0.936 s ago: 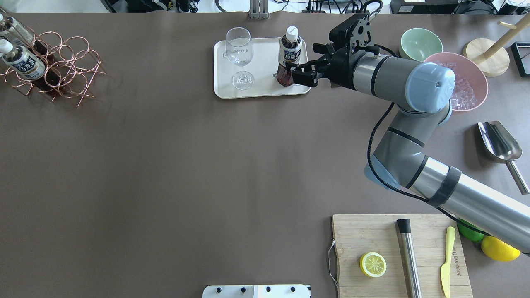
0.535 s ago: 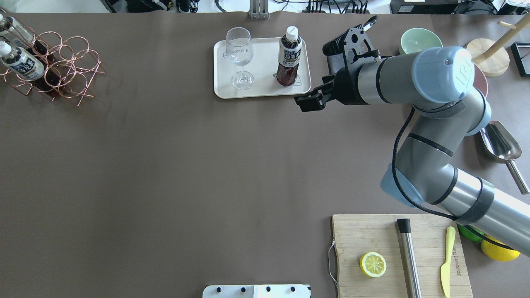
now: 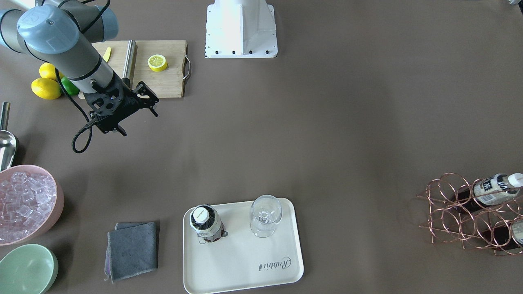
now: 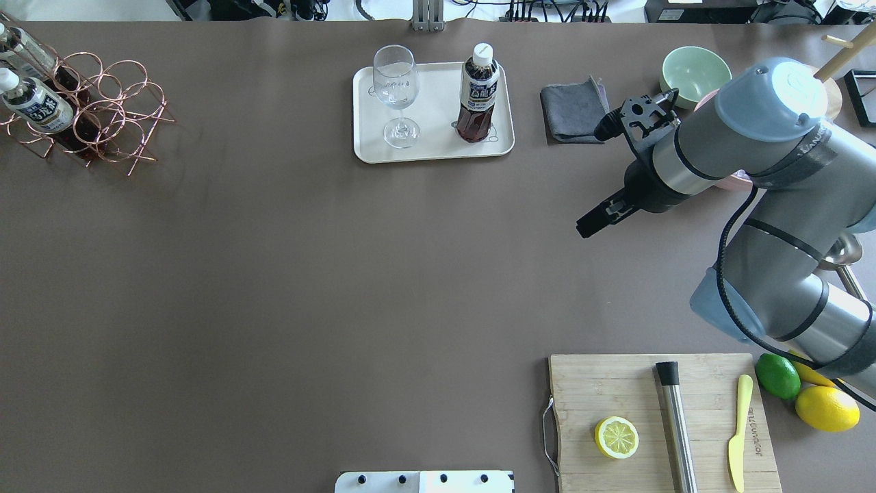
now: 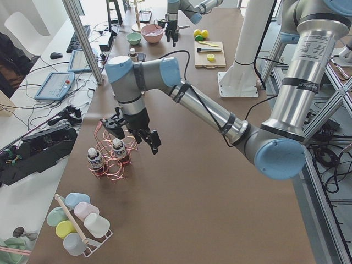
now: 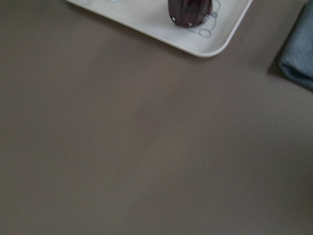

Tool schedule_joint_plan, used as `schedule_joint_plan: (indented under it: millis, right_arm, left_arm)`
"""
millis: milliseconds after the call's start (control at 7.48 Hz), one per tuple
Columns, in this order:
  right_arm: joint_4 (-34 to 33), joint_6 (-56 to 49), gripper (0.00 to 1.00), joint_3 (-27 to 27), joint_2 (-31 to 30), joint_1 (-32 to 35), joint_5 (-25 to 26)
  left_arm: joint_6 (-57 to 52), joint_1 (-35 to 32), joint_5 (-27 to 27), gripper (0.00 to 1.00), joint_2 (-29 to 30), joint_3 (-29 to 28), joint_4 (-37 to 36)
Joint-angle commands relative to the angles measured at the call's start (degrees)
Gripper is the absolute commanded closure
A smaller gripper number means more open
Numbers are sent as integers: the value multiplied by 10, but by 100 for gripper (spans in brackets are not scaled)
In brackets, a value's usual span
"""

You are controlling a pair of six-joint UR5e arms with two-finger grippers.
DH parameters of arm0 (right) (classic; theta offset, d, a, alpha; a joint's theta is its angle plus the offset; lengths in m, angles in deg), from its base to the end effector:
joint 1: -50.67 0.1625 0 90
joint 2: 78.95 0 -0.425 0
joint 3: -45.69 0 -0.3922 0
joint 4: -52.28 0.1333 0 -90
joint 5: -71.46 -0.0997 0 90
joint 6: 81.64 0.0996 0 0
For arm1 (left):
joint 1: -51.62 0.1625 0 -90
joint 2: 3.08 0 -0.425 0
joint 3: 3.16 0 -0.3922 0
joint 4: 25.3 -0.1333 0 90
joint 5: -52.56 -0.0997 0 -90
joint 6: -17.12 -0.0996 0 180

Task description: Take tea from basket to plate

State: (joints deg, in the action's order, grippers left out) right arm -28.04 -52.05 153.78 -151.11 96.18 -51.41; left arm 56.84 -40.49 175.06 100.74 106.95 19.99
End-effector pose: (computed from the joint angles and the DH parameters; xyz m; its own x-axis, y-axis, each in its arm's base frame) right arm -0.3480 -0.4674 0.3242 0.5267 -0.5060 0.6830 0.2646 0.8612 0.4339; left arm -0.0985 -0.5059 0.4574 0.6223 -0.7285 -0.2865 0.5640 0.6711 -0.4812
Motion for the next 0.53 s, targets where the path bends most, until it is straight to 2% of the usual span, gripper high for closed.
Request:
schedule_joint_plan:
  millis: [0,134,267,401]
  right_arm:
    - [-186,-16,0,26,-49,31,-14]
    - [-228,-16,0,33,-81,67,-15]
    - [-236,-27,0,31,-123,112,-19]
    - [-237,-65,0,23,-166,166,-26]
  left_arm:
    - [-210,-13,32,1,-144,56,77]
    - [-211,-13,71,1,-216,42,197]
    - [-210,-13,88,1,-261,14,304]
    - [-211,-12,112,1,-280,12,350]
